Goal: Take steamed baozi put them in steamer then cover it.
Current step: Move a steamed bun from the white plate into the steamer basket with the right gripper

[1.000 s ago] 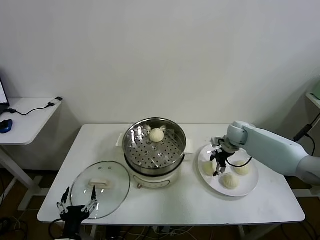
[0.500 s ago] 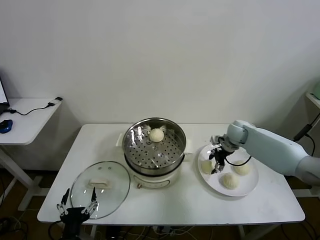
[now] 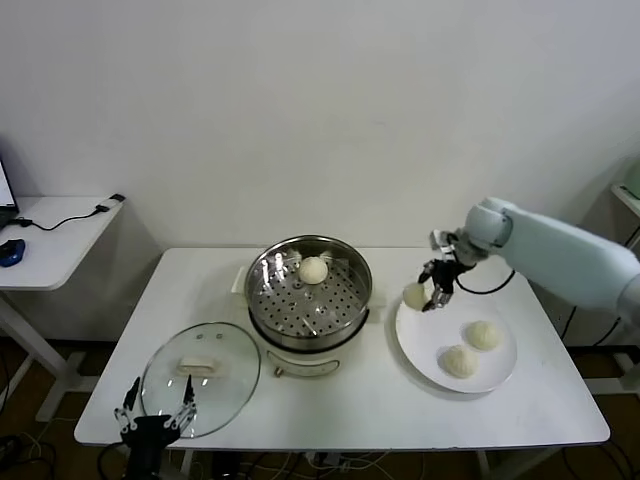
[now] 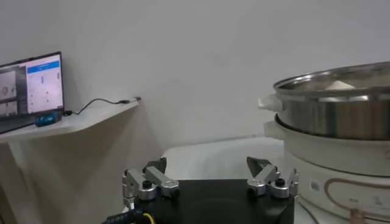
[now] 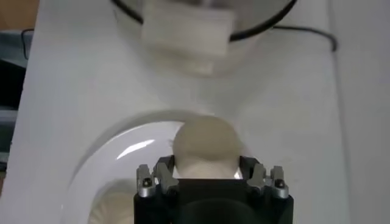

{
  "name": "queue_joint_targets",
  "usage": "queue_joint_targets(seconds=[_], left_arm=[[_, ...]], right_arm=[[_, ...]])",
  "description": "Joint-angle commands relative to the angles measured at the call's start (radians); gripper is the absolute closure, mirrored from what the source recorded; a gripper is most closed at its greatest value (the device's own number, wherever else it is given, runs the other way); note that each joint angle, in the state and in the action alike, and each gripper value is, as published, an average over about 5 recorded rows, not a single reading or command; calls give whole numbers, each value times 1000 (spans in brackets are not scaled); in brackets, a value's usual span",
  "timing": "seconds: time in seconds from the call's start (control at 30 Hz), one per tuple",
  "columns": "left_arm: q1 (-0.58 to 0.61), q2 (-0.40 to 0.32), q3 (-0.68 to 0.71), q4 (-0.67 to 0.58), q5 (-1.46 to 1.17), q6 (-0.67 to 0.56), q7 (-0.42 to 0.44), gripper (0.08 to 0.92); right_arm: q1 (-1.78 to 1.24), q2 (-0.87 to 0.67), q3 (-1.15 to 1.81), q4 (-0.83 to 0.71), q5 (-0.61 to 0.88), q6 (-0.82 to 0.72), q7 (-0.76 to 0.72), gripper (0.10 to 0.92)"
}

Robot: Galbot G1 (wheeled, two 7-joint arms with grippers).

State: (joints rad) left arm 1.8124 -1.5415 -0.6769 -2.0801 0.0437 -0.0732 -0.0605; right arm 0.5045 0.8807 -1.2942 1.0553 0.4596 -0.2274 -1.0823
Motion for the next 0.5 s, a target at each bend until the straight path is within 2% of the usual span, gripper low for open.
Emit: queue_joint_targets(seconds=[0.03, 0.2, 0.5], left_arm=[[-5, 2, 15, -9, 3, 5, 2, 177], [-5, 5, 20, -16, 4, 6, 2, 177], [6, 8, 18, -17, 0, -4, -5, 177]], right_arm=[[334, 95, -188, 19, 255, -18, -3, 338], [333, 217, -179, 29, 342, -56, 28, 338], [269, 451, -189, -19, 417, -107, 89, 336]])
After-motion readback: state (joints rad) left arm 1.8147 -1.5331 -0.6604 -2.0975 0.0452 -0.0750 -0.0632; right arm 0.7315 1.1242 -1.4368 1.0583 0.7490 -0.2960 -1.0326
